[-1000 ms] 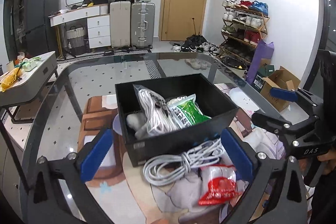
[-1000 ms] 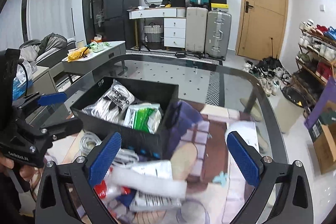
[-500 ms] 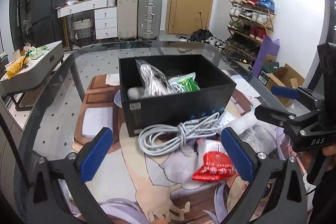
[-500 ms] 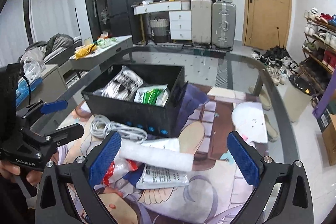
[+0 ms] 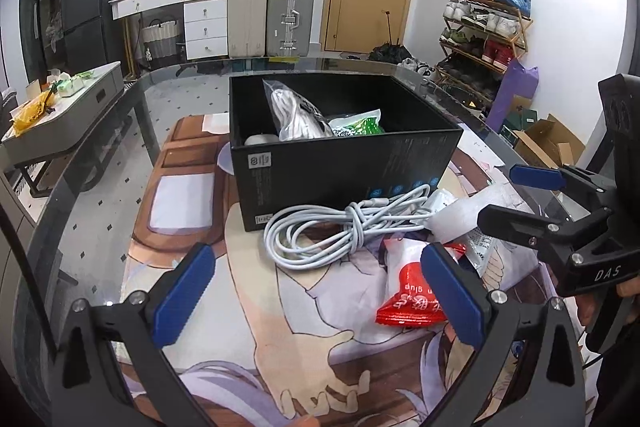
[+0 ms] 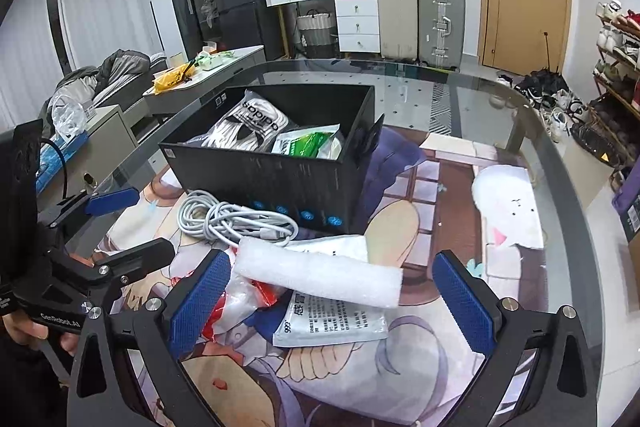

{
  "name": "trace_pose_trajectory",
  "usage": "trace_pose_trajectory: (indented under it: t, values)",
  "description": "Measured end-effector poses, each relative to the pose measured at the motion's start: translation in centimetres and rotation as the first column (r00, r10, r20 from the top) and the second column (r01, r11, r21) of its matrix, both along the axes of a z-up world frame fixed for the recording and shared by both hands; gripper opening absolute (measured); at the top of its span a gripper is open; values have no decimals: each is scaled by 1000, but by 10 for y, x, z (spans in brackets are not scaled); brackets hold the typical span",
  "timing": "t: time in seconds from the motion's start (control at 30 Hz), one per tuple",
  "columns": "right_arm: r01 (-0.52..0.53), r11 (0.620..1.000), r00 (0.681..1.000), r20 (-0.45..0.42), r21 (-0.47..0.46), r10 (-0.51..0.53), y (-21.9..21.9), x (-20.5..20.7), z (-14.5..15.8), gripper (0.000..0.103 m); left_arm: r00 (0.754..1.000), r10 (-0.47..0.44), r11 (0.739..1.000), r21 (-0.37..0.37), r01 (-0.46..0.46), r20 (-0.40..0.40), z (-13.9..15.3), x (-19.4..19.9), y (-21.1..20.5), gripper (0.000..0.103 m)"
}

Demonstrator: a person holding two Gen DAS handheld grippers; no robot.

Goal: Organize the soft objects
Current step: 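Grasp the white foam tube with the right tool while the left tool approaches the red packet, then grasp the red balloon glue packet with the left tool while the right tool holds the foam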

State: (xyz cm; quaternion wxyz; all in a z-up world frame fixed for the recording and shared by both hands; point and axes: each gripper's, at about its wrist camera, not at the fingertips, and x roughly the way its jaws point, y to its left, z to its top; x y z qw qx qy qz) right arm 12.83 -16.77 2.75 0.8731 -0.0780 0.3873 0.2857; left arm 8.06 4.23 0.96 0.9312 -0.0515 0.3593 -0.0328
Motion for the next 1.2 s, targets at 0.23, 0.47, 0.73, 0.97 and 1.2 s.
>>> trace_pose_trajectory:
  t: [0.23, 0.47, 0.73, 0.97, 1.2]
  values:
    - [-4, 1000, 1000, -28, -8, 3, 6, 3, -11, 102, 1000, -1, 1000, -11, 1, -17, -3, 2, 3, 103]
    - [14, 1000, 998, -56, -11, -14, 9, 12, -21, 102, 1000, -4, 1000, -10, 4, -21, -4, 2, 3, 103]
    - [40, 998, 995, -93, 40, -36, 3, 22, -27, 102, 999, -20, 1000, 4, 20, -29, -7, 2, -5, 103]
    - [35, 998, 995, -92, 50, -30, 0, 22, -27, 91, 999, -30, 999, 12, 30, -32, -4, 1, -10, 103]
    - [43, 996, 997, -64, 80, -38, -12, 16, -11, 91, 996, -74, 997, 22, 75, -45, -3, 1, -22, 103]
